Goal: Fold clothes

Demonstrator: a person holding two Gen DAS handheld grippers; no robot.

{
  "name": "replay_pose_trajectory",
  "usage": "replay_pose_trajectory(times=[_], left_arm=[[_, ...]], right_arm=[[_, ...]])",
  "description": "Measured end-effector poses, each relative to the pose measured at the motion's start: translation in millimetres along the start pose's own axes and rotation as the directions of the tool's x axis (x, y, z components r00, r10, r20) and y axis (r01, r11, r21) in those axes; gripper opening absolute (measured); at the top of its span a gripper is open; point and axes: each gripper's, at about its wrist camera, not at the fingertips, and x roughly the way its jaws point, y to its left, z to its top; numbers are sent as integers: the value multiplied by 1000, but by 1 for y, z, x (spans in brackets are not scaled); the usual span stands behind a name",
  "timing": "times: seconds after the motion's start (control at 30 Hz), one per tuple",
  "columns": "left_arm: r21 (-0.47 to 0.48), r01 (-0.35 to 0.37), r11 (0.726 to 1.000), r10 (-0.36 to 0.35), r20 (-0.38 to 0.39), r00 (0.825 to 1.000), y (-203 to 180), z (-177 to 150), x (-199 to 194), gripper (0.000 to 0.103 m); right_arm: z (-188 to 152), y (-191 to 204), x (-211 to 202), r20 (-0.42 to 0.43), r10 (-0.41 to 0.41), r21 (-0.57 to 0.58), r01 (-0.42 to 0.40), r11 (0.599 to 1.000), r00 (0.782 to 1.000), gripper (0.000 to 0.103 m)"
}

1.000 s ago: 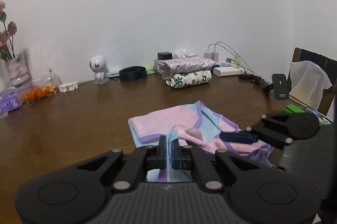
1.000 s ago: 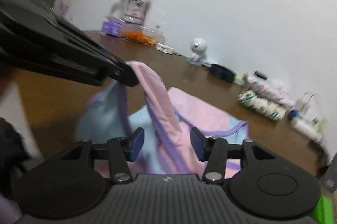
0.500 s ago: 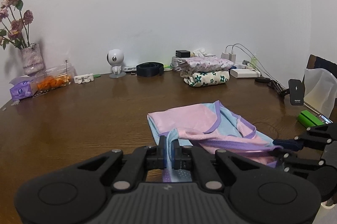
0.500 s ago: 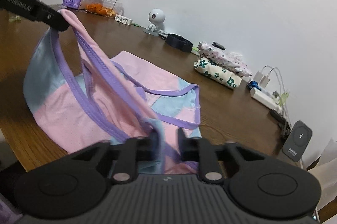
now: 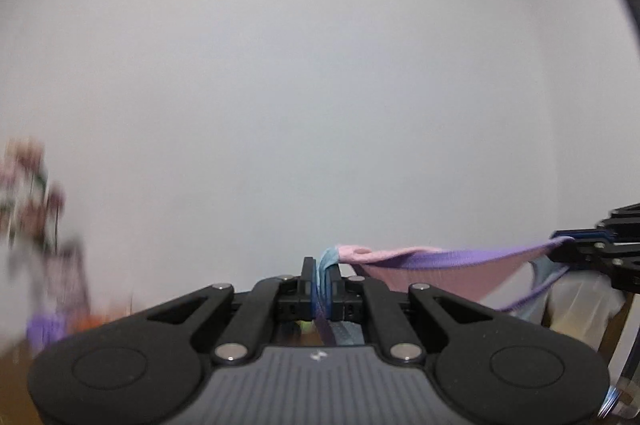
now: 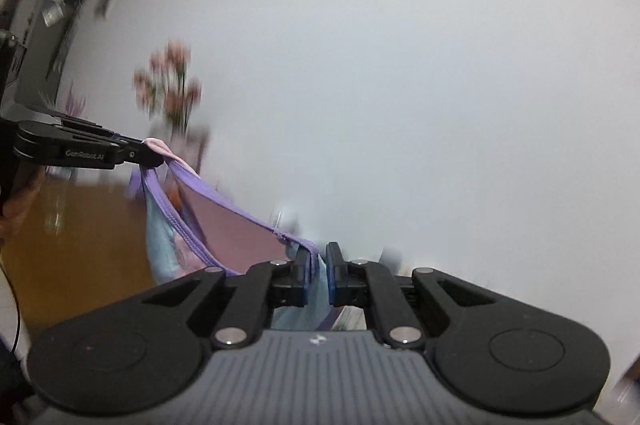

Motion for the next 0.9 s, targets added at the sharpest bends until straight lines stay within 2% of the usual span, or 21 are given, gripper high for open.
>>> replay_pose_trajectory(times=[0.07,0.13,0.27,0.33,0.4,0.5,0.57,0.67,0.77,0.83,0.9], left_arm=[[8,27,1000,-27,59,998,3,40,-17,3],[21,37,999,-38,70,997,3,58,-18,3],[42,46,998,-48,48,998,4,75,-3,3],[26,28,999,-27,-39,999,9,57,35,3],[10,0,1000,1,-127,992,18,31,83,3],[-26,-55,998,48,-221,974,36,-4,151,3],[-40,-99,994,85,-256,963,48,-20,189,3],[-28,-177,984,165,-244,956,64,-17,231,2],[-20,-240,970,233,-177,956,80,20,245,2],[11,-257,966,257,-80,963,81,55,223,2],[45,-233,972,231,34,972,72,85,187,2]], right_arm=[[35,-10,-14,70,-37,-42,40,998,997,7],[64,-19,-25,128,-69,-73,78,994,989,7],[78,-32,-1,109,-76,-67,84,994,991,7],[66,-38,37,40,-68,-49,69,996,997,7],[44,-43,91,-50,-58,-25,57,998,997,7],[9,-44,178,-175,-51,5,53,999,983,4],[-7,-38,226,-201,-74,23,81,996,977,3],[-14,-30,285,-195,-106,85,124,989,975,2],[15,-27,305,-98,-125,140,138,981,987,2],[40,-33,295,-13,-146,148,146,978,989,2],[61,-38,279,66,-164,144,154,978,984,2]])
